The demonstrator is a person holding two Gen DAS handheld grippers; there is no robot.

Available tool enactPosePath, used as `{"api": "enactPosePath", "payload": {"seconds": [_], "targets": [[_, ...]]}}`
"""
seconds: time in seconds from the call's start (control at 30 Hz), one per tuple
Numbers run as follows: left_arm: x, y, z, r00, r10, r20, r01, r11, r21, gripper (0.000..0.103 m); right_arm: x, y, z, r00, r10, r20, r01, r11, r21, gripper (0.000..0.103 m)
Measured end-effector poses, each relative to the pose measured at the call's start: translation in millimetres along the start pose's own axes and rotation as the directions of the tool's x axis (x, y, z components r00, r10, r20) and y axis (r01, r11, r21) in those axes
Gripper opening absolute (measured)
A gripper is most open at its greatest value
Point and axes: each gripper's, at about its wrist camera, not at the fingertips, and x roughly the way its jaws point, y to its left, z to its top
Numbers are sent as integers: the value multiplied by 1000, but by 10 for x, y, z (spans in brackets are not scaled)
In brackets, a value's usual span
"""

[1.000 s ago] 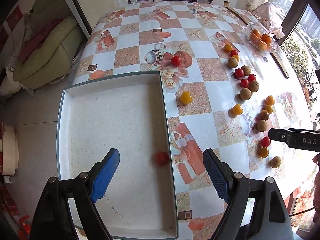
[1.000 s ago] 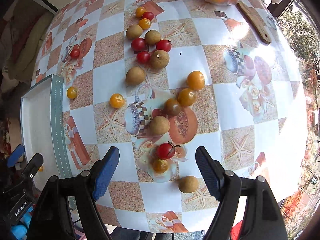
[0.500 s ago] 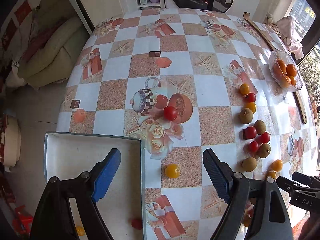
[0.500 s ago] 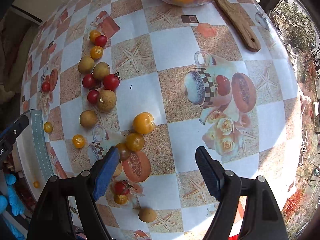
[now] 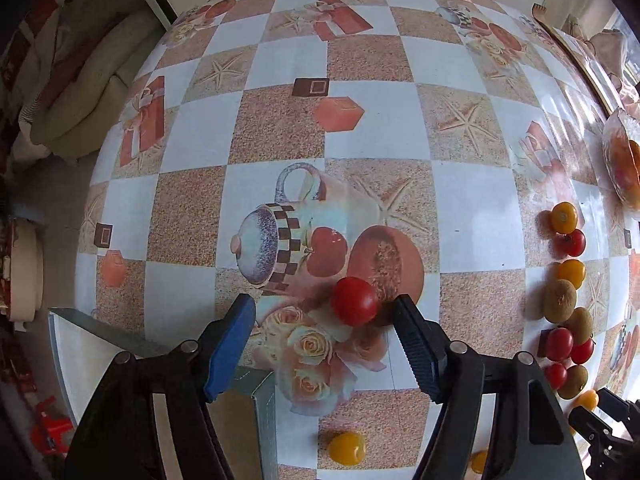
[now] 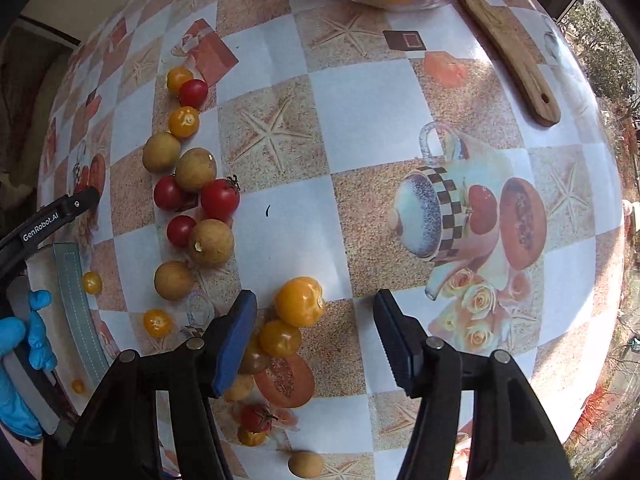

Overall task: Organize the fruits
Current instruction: 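Close the left tool on a red cherry tomato while the right tool grasps a yellow one, then carry both tomatoes into the white tray and open both tools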

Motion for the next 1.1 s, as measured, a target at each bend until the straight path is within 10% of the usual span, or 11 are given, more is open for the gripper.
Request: {"api": "enactPosePath", "payload": {"seconds": [0.13, 0.27, 0.6, 1.1], "targets": [[-25, -83, 50, 1000, -6, 5, 6, 1000, 30, 54, 14, 100, 33, 999, -51, 4, 52, 998, -40, 59], [-52, -201, 36, 999, -49, 5, 49, 997, 52, 24, 96, 284, 6, 997, -79, 17, 81, 993, -92, 31], [-400, -282, -177, 990, -138, 17, 138, 990, 43, 23, -43, 181, -108, 995, 97, 16, -96, 993, -67, 25], [-962, -308, -904, 984, -177, 21, 176, 984, 37, 23, -191, -39, -271, 991, 131, -34, -134, 986, -100, 25]]}}
